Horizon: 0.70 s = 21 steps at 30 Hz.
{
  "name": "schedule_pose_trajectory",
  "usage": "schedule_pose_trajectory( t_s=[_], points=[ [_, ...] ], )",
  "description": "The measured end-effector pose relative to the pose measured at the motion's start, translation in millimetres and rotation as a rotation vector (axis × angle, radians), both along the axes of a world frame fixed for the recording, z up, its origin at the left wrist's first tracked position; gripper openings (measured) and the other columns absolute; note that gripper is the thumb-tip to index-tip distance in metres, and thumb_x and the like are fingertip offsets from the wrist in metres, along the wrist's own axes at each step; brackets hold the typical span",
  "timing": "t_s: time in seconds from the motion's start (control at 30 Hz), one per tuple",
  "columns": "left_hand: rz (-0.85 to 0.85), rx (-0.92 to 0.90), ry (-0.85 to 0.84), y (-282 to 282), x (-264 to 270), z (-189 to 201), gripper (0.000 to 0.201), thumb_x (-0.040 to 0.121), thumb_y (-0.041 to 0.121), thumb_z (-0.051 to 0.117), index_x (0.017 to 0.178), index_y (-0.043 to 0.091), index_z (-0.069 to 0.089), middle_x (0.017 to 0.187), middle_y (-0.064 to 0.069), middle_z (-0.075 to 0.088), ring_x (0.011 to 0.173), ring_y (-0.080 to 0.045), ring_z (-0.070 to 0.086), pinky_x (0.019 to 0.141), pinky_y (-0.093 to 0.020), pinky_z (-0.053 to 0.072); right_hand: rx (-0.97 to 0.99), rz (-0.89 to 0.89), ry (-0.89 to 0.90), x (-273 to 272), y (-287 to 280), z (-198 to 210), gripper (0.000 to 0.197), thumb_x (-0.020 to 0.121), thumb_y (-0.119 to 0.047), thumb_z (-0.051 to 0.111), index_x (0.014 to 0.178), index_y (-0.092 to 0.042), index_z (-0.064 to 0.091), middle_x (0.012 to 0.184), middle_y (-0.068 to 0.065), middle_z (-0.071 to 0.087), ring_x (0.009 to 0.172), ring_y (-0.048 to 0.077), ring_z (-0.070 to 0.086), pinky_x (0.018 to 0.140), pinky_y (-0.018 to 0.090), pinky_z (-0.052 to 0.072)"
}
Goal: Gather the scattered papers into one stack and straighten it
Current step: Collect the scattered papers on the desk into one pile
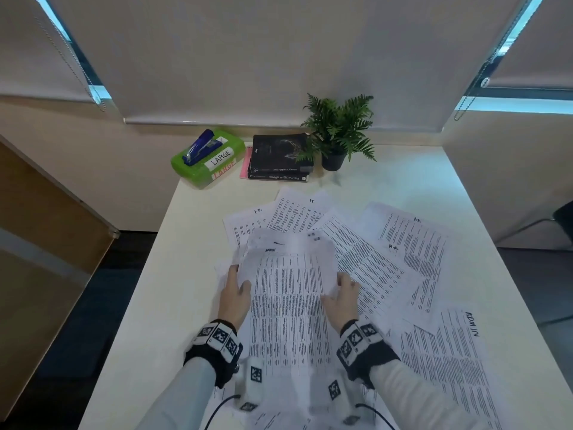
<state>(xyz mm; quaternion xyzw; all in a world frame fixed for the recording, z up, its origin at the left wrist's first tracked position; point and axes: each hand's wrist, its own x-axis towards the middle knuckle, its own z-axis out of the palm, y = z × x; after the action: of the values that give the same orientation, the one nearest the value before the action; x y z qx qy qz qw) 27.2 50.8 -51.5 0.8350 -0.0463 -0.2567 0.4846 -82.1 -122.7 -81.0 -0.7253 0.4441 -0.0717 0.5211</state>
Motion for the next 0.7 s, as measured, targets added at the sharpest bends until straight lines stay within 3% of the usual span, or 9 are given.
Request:
schedule_pose_trajectory(
  t_s=[0.07,0.1,0.17,0.27,0.37,0.43,0.57,0.63,0.7],
  points=[
    [0.033,-0.075,0.056,1,2,6,0.054,0.098,0.012,0.037,0.148,0.019,0.018,0.149,0.0,0.034,0.135,-0.022,0.035,0.109,-0.04,0.03,0.181,-0.089,-0.052,1,-6,1,0.061,0.075,0.015,0.058,0.124,-0.014,0.037,0.126,0.013,0.047,0.109,0.027,0.056,0.087,0.033,0.052],
    [0.064,-0.113,0.089,1,5,7,0.054,0.098,0.01,0.039,0.147,0.019,0.019,0.152,-0.002,0.028,0.14,-0.022,0.028,0.112,-0.041,0.025,0.24,-0.109,-0.055,3,-9,2,0.064,0.075,0.015,0.058,0.127,-0.013,0.034,0.125,0.013,0.051,0.104,0.028,0.059,0.082,0.033,0.054],
    [0.143,-0.186,0.175,5,15,4,0.045,0.095,0.005,0.043,0.136,0.019,0.033,0.144,-0.009,0.04,0.128,-0.024,0.041,0.106,-0.04,0.032,0.306,-0.124,-0.034,7,-15,3,0.063,0.076,0.011,0.06,0.128,-0.01,0.034,0.119,0.012,0.054,0.096,0.027,0.058,0.078,0.033,0.053],
    [0.124,-0.199,0.287,12,23,1,0.043,0.09,0.003,0.05,0.131,0.014,0.042,0.132,-0.015,0.053,0.122,-0.032,0.049,0.107,-0.05,0.035,0.4,-0.113,-0.037,11,-20,5,0.041,0.075,0.009,0.062,0.113,-0.002,0.05,0.119,0.017,0.059,0.104,0.031,0.058,0.094,0.045,0.048],
    [-0.134,-0.067,0.253,12,19,2,0.055,0.092,0.01,0.047,0.144,0.016,0.028,0.145,-0.005,0.041,0.132,-0.024,0.04,0.113,-0.047,0.029,0.395,0.0,0.006,13,-19,5,0.04,0.077,0.009,0.058,0.116,-0.001,0.054,0.119,0.015,0.06,0.107,0.03,0.057,0.096,0.045,0.047],
    [-0.18,-0.03,0.197,11,17,7,0.055,0.094,0.006,0.041,0.146,0.017,0.023,0.146,0.002,0.034,0.132,-0.018,0.034,0.115,-0.042,0.025,0.266,0.117,0.112,16,-15,2,0.049,0.076,0.001,0.059,0.124,-0.006,0.047,0.126,0.015,0.053,0.108,0.03,0.055,0.094,0.046,0.049],
    [-0.033,-0.114,0.204,37,27,3,0.06,0.094,0.01,0.045,0.147,0.026,0.024,0.151,-0.001,0.034,0.136,-0.025,0.036,0.113,-0.049,0.028,0.135,0.09,0.127,14,-14,12,0.059,0.084,-0.043,0.054,0.131,-0.008,0.041,0.133,0.013,0.046,0.119,0.028,0.046,0.103,0.047,0.039],
    [0.049,-0.152,0.25,67,39,-1,0.057,0.092,0.007,0.046,0.143,0.028,0.033,0.143,-0.007,0.046,0.125,-0.03,0.049,0.106,-0.054,0.037,0.086,0.086,0.13,8,-15,16,0.049,0.096,-0.04,0.036,0.129,-0.004,0.046,0.133,0.016,0.047,0.123,0.03,0.044,0.106,0.044,0.035],
    [0.142,-0.173,0.297,103,48,1,0.054,0.092,0.0,0.044,0.14,0.023,0.038,0.134,-0.013,0.053,0.117,-0.034,0.055,0.102,-0.056,0.04,-0.027,0.133,0.207,-1,-12,14,0.042,0.097,-0.033,0.034,0.127,-0.007,0.047,0.134,0.014,0.046,0.124,0.029,0.04,0.106,0.044,0.032]
  ],
)
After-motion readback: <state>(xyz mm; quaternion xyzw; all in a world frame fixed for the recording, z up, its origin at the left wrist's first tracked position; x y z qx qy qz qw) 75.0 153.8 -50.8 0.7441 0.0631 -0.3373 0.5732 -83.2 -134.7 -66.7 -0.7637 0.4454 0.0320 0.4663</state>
